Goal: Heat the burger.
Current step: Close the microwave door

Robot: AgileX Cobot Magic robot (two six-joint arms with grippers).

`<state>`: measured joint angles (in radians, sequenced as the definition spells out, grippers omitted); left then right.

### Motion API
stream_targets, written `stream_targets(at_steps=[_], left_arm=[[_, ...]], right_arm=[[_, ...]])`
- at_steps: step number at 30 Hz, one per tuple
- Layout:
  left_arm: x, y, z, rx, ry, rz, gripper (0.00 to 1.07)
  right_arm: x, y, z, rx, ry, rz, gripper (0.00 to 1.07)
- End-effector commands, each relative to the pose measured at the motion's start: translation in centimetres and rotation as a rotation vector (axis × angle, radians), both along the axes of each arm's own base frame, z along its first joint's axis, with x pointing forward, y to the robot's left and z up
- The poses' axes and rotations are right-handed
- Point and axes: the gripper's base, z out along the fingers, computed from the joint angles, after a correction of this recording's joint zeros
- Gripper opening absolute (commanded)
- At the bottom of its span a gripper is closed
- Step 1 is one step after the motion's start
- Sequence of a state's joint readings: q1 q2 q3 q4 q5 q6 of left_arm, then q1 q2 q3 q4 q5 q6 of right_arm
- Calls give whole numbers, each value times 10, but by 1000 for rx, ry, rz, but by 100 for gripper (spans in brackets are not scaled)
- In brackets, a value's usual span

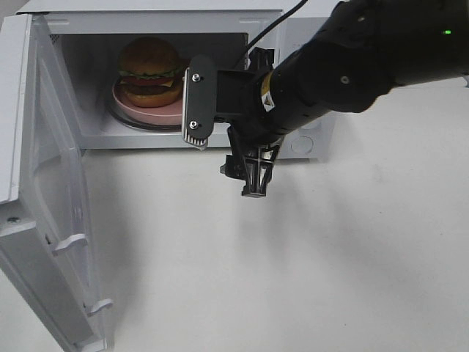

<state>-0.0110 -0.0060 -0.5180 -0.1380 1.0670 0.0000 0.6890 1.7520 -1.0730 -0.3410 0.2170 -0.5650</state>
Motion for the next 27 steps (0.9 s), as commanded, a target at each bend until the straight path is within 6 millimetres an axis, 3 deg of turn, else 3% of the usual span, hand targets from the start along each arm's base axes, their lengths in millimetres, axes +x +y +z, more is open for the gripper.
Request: stream_targets(at_steps=[1,19,27], left_arm=[[-2,0,0,2,-13,4,100],[-2,0,0,2,-13,4,100],[-2,0,0,2,-13,4,100]], right_arm=[[-14,-12,11,45,22,-68,82],[-90,-81,27,160,244,-518,80],[-121,-107,46,158,359,-720,78]])
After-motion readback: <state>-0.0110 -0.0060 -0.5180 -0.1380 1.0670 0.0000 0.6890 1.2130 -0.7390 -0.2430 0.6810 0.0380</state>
